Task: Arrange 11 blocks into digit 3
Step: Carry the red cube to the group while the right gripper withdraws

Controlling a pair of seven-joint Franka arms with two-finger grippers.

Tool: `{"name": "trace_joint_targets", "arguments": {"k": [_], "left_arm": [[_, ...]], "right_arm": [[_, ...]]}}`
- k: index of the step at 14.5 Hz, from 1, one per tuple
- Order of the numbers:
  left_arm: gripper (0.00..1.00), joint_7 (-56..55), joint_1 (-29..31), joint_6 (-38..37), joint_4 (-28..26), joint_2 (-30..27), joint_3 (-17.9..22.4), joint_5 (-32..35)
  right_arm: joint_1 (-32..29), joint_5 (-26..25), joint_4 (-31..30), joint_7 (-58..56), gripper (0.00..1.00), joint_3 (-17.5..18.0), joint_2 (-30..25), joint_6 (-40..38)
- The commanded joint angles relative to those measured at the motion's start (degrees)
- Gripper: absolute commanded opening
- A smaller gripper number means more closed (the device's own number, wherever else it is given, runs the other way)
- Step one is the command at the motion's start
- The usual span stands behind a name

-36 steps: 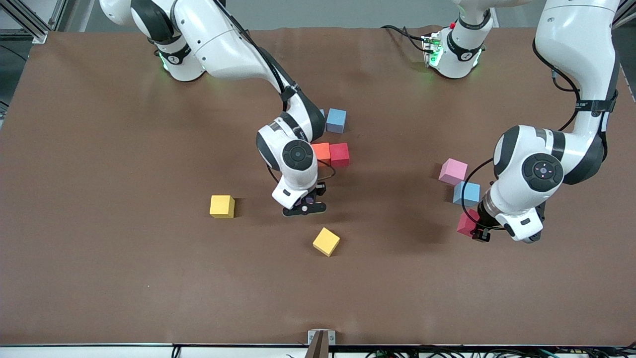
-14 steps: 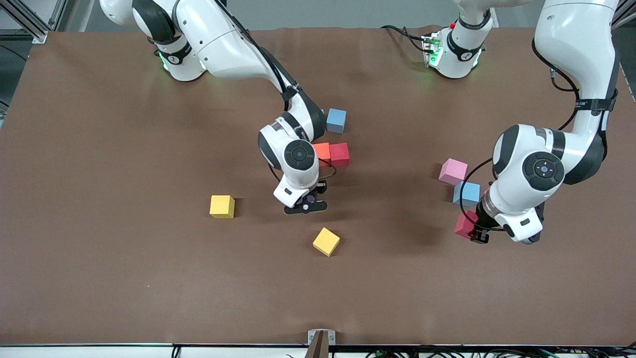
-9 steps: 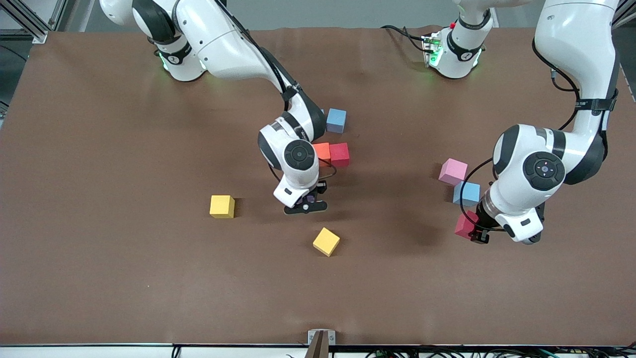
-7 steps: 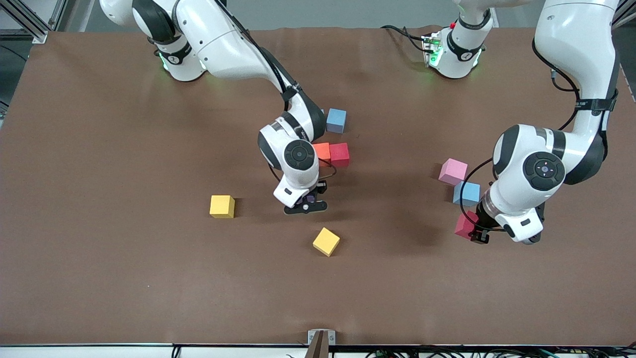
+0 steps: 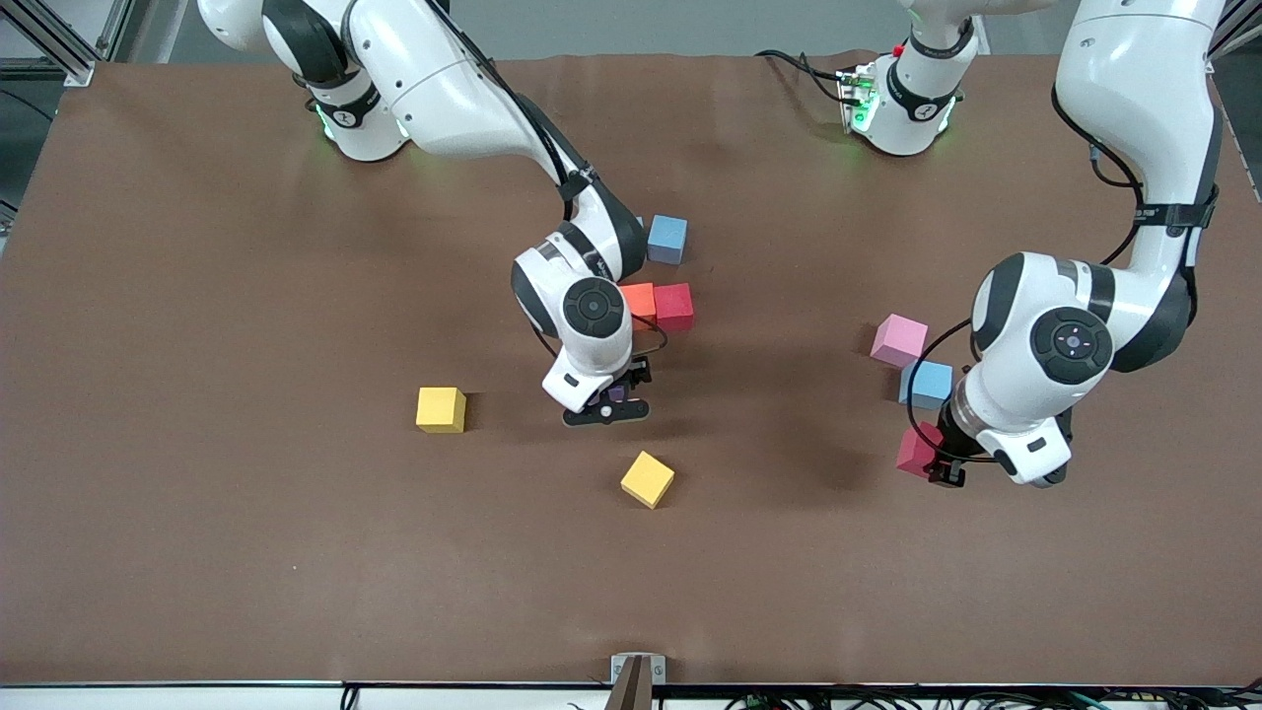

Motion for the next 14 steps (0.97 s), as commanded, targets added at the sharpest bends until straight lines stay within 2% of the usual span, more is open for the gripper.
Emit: {"name": "trace_joint_targets", "arguments": {"k": [1, 6, 11, 14], "left_arm": [[0.38, -7.52, -3.08, -0.95, 3.28, 2.48, -0.08, -1.02], [0.38, -29.13, -8.97, -0.95, 6.53, 6.08, 0.1, -1.81], [0.38, -38.03, -12.05, -0.69, 6.71, 7.58, 0.1, -1.81], [0.38, -45.32, -15.65, -0.6, 9.42, 10.21, 0.27, -1.81]], "right_arm": [[0.12, 0.47, -0.21, -0.37, 1.0, -0.17, -0.35, 0.07], [-0.84, 0.56, 0.05, -2.65, 1.0, -0.34, -2.98, -4.32], [-5.05, 0.56, -0.04, -6.25, 1.0, -0.26, -9.22, -13.19], [-7.87, 0.21, -0.04, -7.05, 1.0, -0.78, -12.65, -17.58]]}}
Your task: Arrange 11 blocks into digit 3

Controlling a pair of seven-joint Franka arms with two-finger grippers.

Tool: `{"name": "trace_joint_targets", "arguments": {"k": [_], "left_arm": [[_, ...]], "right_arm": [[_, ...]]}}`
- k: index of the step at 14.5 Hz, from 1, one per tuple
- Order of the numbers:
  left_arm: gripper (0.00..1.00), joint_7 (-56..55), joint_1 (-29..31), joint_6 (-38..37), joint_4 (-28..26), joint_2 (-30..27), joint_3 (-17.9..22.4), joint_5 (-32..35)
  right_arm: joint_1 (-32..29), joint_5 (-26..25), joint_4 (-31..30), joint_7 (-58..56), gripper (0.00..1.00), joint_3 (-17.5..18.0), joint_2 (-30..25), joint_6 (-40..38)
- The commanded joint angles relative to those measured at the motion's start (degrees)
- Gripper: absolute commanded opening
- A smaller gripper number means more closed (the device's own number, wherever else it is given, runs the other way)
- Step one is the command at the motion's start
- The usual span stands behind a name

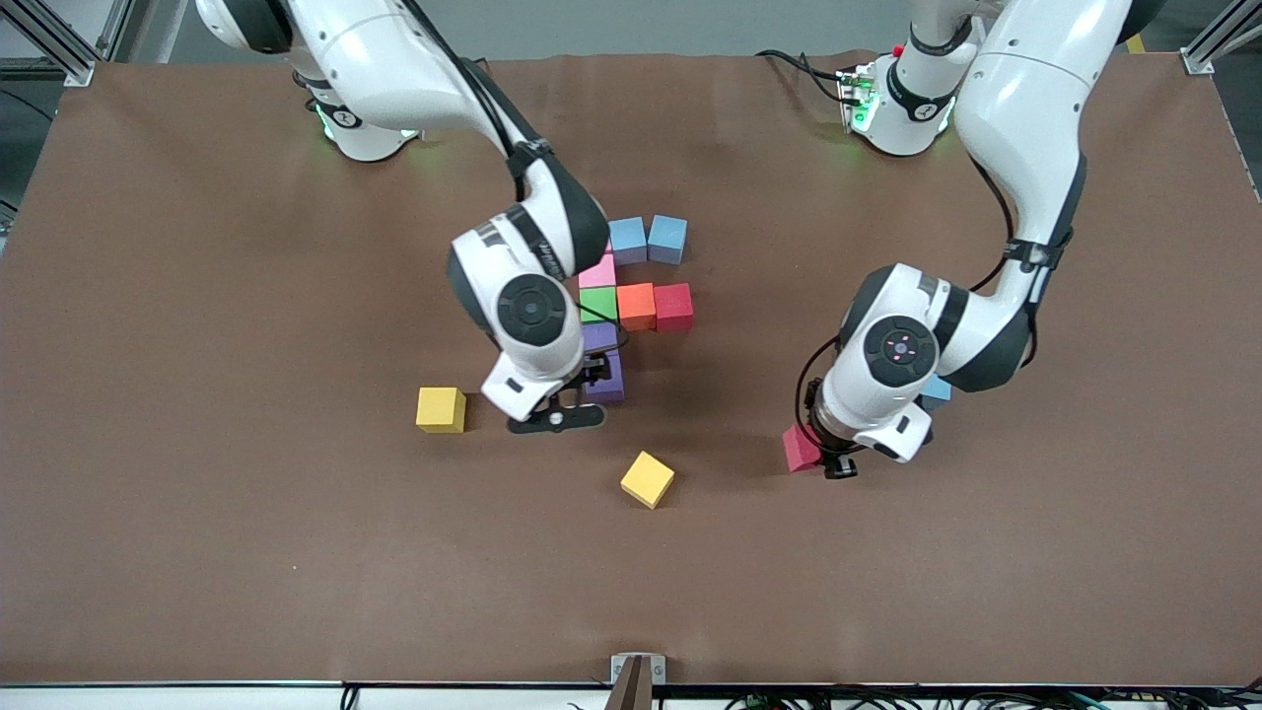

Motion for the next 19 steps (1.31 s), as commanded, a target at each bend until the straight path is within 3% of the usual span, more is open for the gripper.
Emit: {"name": "trace_joint_targets", "arguments": {"k": [1, 7, 10, 19], "left_arm": [[0.38, -6.16, -3.9, -0.47, 4.47, 3.42, 0.59, -1.0], [0.38, -11.71, -11.9, -0.29, 6.42, 7.99, 0.94, -0.91], [0.38, -12.15, -14.63, -0.03, 7.12, 10.46, 0.94, -0.91], [0.38, -15.57, -20.25, 2.08, 10.46, 14.5, 1.2, -0.83]], "right_arm": [[-2.24, -0.31, -1.7, -0.84, 1.0, -0.34, -3.84, -3.96], [-3.48, -0.32, -1.88, -2.15, 1.0, -10.44, -8.32, -10.64], [-4.35, -0.32, -2.05, -13.1, 1.0, -15.54, -9.91, -13.64], [-16.3, -0.06, -1.7, -31.49, 1.0, -16.34, -13.42, -13.99]]}}
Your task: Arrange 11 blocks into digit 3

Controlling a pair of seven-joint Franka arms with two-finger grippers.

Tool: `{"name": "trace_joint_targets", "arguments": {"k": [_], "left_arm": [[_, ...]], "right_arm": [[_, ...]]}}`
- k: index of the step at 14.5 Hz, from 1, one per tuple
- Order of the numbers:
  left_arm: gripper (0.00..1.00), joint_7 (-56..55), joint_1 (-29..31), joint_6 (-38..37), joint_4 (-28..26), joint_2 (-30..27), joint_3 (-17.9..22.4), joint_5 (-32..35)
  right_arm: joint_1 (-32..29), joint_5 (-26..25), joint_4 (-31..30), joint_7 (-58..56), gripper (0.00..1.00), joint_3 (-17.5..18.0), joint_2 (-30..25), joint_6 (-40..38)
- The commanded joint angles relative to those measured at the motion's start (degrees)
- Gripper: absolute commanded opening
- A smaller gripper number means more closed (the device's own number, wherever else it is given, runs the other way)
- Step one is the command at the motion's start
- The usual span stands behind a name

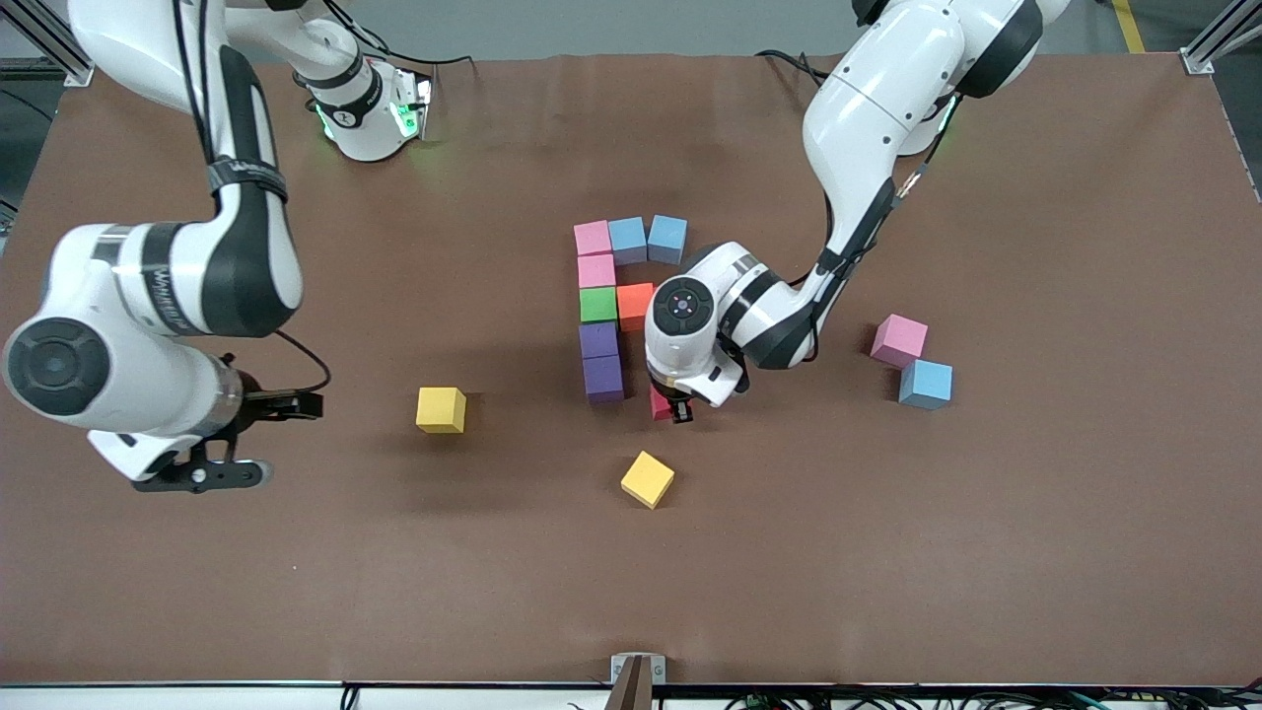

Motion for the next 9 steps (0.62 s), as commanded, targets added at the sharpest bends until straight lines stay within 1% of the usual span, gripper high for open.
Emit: {"name": "trace_joint_targets", "arguments": {"k": [1, 3, 5, 7, 9], "left_arm": [[0.38, -1.76, -1.93, 1.32, 1.92, 2.81, 0.7, -0.9], [0.38, -3.34, -3.42, 2.63, 2.01, 3.08, 1.76, -0.9], [0.38, -3.96, -4.04, 3.95, 2.01, 3.17, 2.11, -0.99], [0.38, -4.31, -4.57, 4.13, 2.01, 3.52, 2.03, -0.99], [0.38, -4.75, -5.18, 4.13, 1.92, 3.61, 2.11, -0.9]], "right_arm": [[-3.59, 0.44, -1.67, -4.2, 1.0, 0.84, -4.54, -0.31], [-4.56, 0.44, -1.76, -4.21, 1.0, 0.84, -6.82, -0.75], [-4.74, -0.17, -1.76, -4.47, 1.0, 0.58, -9.02, -4.6], [-4.83, -0.26, -1.67, -4.56, 1.0, -0.39, -13.05, -8.29], [-4.83, -0.52, -1.67, -4.65, 1.0, -0.48, -16.31, -9.62]]}}
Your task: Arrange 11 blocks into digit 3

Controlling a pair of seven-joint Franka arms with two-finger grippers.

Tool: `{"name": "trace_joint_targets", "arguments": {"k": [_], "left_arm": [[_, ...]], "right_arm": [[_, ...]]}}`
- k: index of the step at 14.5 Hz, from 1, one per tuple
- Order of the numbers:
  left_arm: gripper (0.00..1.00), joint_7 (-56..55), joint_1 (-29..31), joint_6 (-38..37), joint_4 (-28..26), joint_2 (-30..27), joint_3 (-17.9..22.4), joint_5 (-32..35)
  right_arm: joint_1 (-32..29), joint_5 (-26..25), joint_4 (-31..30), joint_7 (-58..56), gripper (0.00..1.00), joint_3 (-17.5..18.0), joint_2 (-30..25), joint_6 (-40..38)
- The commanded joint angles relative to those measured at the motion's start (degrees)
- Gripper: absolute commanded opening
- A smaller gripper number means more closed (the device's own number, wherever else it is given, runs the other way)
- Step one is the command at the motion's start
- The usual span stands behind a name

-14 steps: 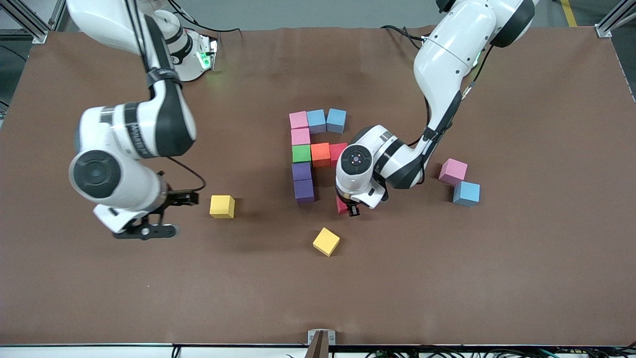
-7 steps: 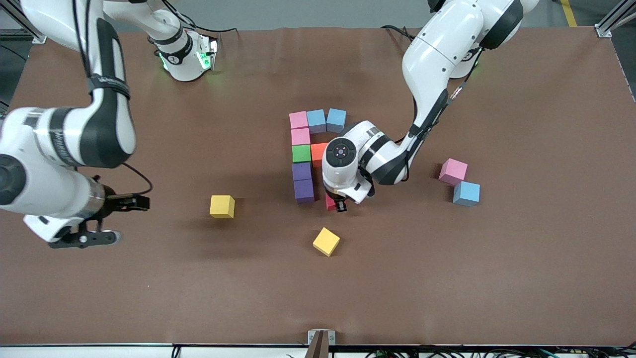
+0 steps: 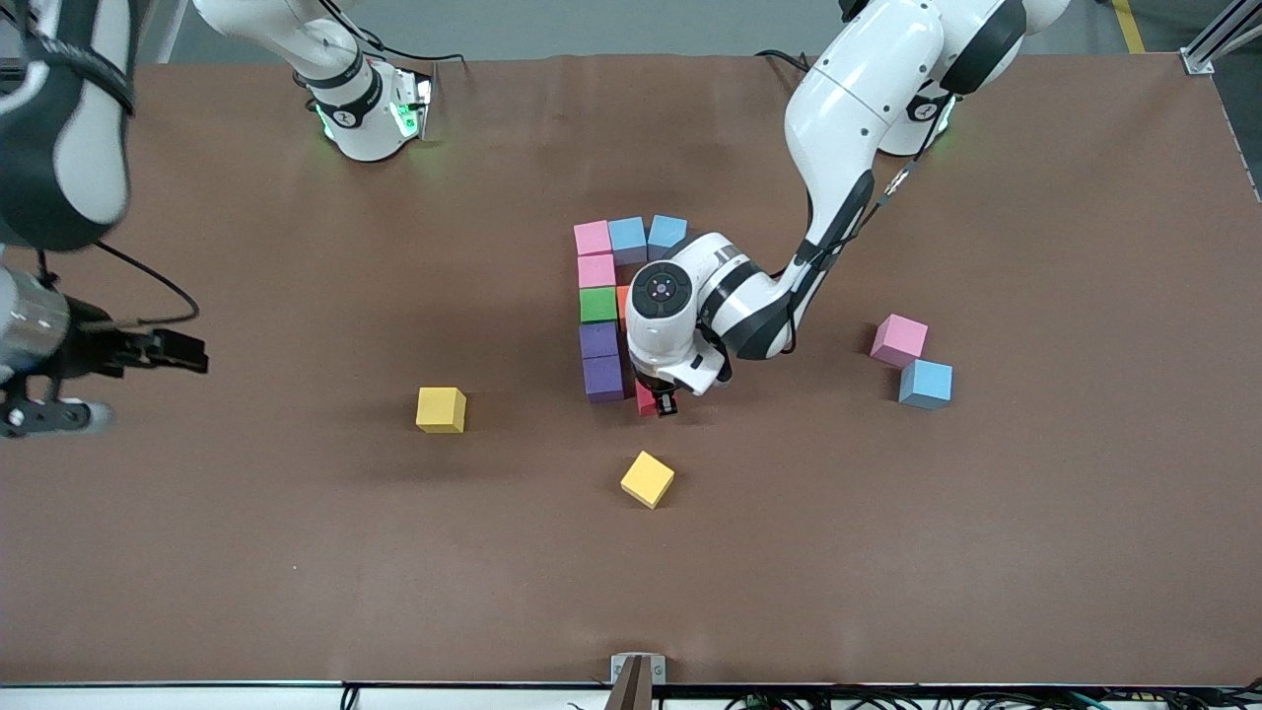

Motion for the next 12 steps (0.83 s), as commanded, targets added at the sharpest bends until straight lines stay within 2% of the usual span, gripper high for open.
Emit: {"name": "trace_joint_targets", "arguments": {"k": [1, 7, 12], "left_arm": [[0.38, -1.47, -2.4, 2.29, 1.36, 3.3, 0.14, -0.82], [0.38, -1.56, -3.28, 2.38, 1.01, 4.27, 0.23, -0.55], [0.38, -1.56, -3.46, 2.38, 1.01, 4.27, 0.14, -0.82]], "right_arm": [[-0.05, -1.56, -1.86, -0.56, 1.0, 0.38, -5.92, -1.99], [0.04, -2.28, -1.68, -0.38, 1.0, 0.38, -7.07, -7.0], [0.56, -4.47, -1.6, -0.38, 1.0, 0.9, -6.2, -6.48]]}}
